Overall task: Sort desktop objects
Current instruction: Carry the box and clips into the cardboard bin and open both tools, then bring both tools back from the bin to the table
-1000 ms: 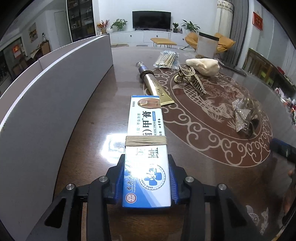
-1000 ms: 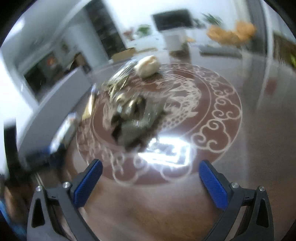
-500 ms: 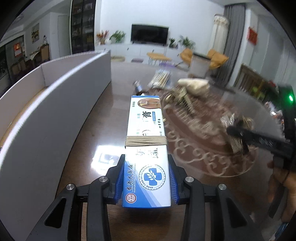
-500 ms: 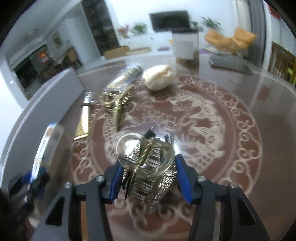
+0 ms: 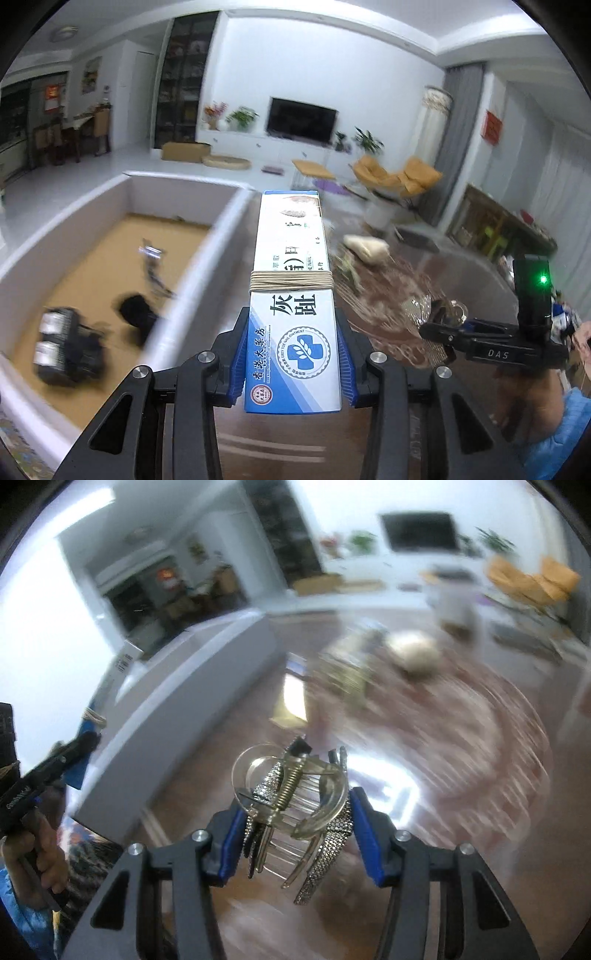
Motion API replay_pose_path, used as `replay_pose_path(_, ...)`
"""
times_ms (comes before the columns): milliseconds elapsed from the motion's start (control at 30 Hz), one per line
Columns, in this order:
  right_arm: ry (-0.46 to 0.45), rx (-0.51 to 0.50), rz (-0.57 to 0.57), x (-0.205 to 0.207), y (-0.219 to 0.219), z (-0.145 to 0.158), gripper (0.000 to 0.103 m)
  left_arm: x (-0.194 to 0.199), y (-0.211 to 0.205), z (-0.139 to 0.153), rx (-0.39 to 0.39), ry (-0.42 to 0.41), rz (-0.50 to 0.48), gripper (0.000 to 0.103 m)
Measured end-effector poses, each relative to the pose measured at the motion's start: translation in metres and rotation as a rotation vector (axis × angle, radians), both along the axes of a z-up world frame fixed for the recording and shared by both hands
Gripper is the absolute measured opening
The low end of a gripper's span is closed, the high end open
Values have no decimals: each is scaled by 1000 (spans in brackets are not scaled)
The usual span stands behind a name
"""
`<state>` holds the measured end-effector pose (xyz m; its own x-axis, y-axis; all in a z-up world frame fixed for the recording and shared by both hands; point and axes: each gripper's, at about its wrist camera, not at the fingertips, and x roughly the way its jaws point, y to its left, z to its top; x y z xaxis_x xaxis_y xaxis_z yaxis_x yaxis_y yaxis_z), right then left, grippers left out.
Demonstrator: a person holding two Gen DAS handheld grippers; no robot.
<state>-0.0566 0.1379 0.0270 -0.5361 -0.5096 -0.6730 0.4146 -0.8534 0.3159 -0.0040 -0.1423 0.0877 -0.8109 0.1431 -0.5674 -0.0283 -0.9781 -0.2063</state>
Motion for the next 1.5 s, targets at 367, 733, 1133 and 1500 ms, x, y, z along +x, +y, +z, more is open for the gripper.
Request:
replay_pose_path(367,162,-48,464,-2,-241,82,54,-65,-168,8,-132,-182,219,41)
replay_pose_path(733,23,178,630,11,-353,-4,96,-123,-208,-58,-236,-464,347,64)
replay_pose_path(1133,212,173,302,3,-169,15,103,-78,-94,6,-286,-174,239,89)
replay_pose_path(1500,0,407,-134,-9,50,-84,103,-70,129,-54,-275,-210,-154,103)
